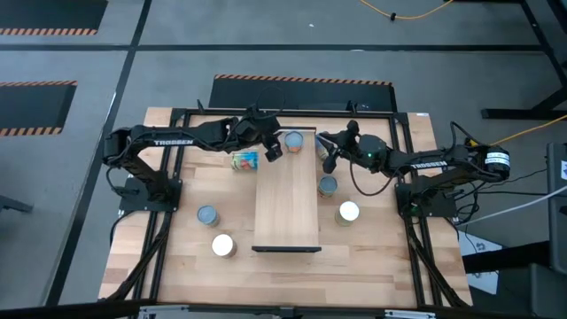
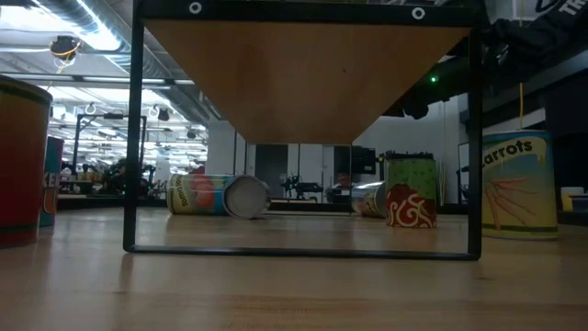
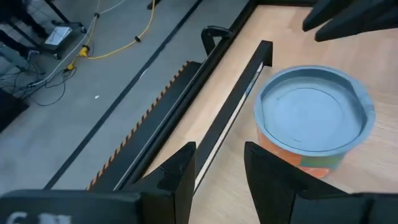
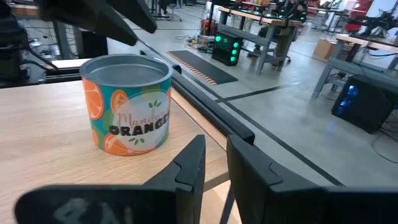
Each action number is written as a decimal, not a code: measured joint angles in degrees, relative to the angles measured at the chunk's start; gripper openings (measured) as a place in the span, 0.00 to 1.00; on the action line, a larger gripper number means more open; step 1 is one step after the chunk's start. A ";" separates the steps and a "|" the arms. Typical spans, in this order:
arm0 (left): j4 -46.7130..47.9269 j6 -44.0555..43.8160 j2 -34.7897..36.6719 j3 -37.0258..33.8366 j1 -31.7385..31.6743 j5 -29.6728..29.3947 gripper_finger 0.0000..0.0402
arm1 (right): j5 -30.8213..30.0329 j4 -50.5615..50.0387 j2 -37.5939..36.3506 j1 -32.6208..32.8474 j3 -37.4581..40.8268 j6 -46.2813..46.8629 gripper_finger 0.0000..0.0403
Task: Pick and place cans onto a shelf
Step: Put the canned orange on the shelf, then put the small canned carrots on the shelf
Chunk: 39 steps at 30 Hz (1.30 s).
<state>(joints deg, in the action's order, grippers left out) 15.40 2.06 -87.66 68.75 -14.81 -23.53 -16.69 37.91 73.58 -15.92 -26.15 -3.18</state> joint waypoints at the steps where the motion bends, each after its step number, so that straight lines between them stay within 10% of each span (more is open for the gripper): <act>1: -0.23 -0.02 -0.60 0.02 0.00 0.16 0.32 | 0.77 0.02 0.00 0.00 0.00 0.00 0.18; 25: -5.46 0.18 -6.28 0.00 1.01 0.06 0.32 | 3.37 0.87 2.29 -0.04 0.07 -0.35 0.18; 39: 19.39 -1.05 10.05 0.00 7.20 0.50 0.32 | 3.46 -5.69 -7.15 0.02 0.07 -1.69 0.18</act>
<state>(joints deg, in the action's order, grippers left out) 34.79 1.01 -77.61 68.75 -7.61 -23.03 -13.23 32.22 66.44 -15.90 -26.09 -4.87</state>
